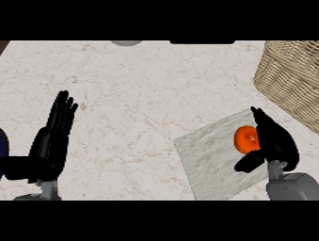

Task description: Pick the squash from the placemat and place it in the basket

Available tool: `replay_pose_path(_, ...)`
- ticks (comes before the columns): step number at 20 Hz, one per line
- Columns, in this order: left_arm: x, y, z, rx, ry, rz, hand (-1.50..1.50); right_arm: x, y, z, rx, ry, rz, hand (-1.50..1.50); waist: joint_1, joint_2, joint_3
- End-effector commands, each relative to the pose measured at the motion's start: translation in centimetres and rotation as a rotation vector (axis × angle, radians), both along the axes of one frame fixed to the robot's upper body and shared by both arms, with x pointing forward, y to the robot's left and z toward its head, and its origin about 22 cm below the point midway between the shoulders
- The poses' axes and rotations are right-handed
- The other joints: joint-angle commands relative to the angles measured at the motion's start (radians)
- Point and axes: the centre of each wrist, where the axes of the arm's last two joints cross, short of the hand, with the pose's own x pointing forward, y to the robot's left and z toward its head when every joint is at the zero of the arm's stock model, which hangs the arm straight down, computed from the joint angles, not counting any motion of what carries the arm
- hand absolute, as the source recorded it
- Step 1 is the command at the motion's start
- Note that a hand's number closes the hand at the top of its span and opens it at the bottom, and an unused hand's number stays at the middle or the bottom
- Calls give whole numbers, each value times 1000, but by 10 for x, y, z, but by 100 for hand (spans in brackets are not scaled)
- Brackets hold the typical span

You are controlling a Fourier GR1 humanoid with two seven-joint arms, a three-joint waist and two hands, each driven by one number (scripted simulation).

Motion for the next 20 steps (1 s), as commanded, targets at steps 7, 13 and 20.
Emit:
replay_pose_path(7,10,5,11,0,-15,-2,0,4,-1,-37,16,9,-9,-150,0,0,0)
replay_pose_path(13,4,-9,2,5,-4,-2,0,12,6,-24,-60,54,132,150,1,0,0)
replay_pose_path(20,-2,2,-6,4,-5,-9,0,5,-1,-56,-99,45,174,150,1,1,0)
